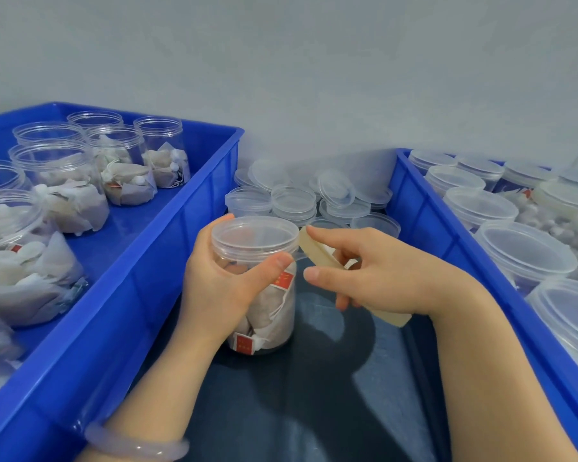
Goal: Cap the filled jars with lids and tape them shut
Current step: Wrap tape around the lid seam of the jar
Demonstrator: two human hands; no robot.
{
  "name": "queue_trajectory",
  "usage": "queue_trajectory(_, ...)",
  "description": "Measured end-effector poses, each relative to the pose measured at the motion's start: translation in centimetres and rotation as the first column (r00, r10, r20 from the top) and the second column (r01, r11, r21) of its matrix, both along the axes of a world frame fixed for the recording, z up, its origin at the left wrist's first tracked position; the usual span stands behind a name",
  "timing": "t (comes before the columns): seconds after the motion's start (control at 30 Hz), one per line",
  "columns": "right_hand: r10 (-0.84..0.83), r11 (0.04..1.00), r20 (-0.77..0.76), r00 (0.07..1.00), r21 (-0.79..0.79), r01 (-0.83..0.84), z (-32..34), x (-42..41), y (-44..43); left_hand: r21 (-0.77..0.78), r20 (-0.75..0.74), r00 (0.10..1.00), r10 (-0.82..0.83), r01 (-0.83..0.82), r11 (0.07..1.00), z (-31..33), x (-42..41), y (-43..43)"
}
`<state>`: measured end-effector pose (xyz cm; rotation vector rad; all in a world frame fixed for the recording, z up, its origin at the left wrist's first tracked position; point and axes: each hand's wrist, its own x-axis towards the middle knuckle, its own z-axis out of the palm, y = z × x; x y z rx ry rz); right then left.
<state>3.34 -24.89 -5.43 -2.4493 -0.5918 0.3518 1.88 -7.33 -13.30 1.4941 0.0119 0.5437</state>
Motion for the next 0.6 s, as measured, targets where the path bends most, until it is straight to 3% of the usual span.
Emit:
queue_trajectory(0.1,-0.009,0.999,-0.014,1.000,0.039,0.010,-0.20,0.07,0.10,-0.006,-0.011,1.000,-0.010,0.010,1.000,-0.09,0.04,0.29)
queue_trajectory(0.3,-0.097,0.993,0.137,0.986,0.077,0.087,-0.34,0.34,0.02,0.018,-0.028,0.998,-0.049,0.049,0.999,-0.05,0.00,0.53)
queue_trajectory(0.43,-0.203,0.975,0.083,0.976,0.112,0.193,-0.32,0.61,-0.12,-0.030,-0.061,0.990,-0.124,0.122,0.992,0.00,0.17,0.55)
queue_trajectory(0.6,-0.180,0.977,0.021,0.983,0.119,0.177,-0.05,0.67,-0.57,-0.165,-0.088,0.977,-0.192,0.176,0.971,-0.04,0.40,0.95)
